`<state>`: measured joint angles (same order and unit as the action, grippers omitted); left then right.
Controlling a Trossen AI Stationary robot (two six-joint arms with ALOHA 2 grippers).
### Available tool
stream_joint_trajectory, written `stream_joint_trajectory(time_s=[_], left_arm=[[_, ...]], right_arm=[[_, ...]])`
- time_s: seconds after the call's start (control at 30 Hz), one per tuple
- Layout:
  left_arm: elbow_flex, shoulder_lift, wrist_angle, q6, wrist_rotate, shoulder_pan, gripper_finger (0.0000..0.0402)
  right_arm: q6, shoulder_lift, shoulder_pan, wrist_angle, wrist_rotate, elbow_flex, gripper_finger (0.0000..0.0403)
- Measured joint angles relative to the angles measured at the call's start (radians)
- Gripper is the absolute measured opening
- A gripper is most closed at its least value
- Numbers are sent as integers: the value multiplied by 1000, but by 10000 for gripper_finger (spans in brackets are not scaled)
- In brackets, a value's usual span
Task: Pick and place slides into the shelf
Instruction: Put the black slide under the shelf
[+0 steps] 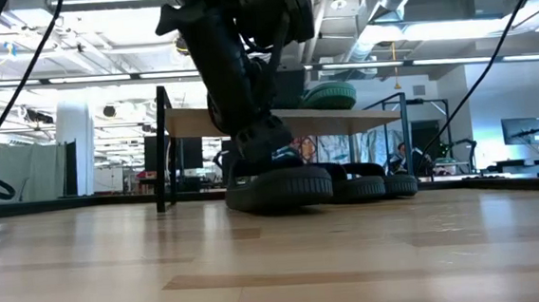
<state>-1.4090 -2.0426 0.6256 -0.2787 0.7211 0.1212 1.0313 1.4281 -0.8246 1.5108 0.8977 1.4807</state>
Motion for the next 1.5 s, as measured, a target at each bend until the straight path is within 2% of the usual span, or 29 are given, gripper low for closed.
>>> stream_joint_trajectory(time_s=[0.23, 0.83, 1.1, 1.3, 1.5], left_arm=[[-8, -4, -46, 73, 50, -17, 0], [-10, -4, -110, 145, 56, -100, 0], [-10, -4, -120, 149, 66, -93, 0], [-9, -5, -187, 233, 78, -75, 0], [-9, -5, -194, 242, 86, -80, 0]], right_arm=[[0, 0, 0, 0, -2, 0, 154], [8, 0, 0, 0, -2, 0, 154], [8, 0, 0, 2, -2, 0, 154], [8, 0, 0, 2, -2, 0, 154], [9, 0, 0, -2, -2, 0, 154]])
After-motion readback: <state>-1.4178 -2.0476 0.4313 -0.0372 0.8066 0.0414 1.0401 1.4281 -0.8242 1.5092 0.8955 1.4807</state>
